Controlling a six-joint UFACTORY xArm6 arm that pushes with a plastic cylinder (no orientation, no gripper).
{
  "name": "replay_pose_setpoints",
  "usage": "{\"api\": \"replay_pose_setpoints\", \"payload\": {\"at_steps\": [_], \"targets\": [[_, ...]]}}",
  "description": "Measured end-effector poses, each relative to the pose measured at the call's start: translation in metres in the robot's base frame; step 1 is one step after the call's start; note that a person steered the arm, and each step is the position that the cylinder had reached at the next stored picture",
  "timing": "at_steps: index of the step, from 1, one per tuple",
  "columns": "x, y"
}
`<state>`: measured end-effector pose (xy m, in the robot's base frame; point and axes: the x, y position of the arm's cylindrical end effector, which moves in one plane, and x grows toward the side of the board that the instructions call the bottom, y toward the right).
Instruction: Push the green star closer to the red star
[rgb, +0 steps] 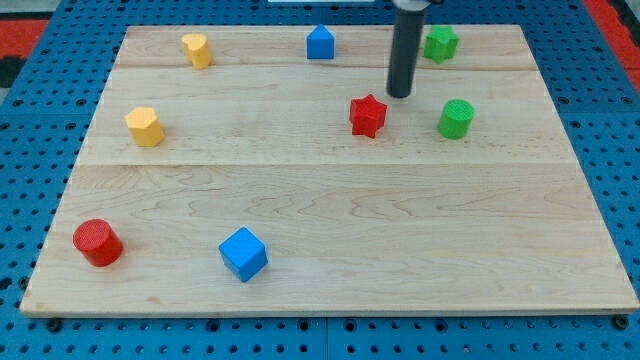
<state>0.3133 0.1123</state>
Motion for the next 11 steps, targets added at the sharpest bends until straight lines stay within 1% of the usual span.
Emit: {"api": "replay_pose_setpoints", "payload": {"at_steps": [1, 4, 5, 6, 7, 8, 9, 11], "targets": [[-0.006, 0.015], [-0.005, 0.012], [-0.015, 0.043], [-0.031, 0.109], [-0.058, 0.132], [-0.108, 0.084], [-0.1, 0.03], [-0.063, 0.038]]}}
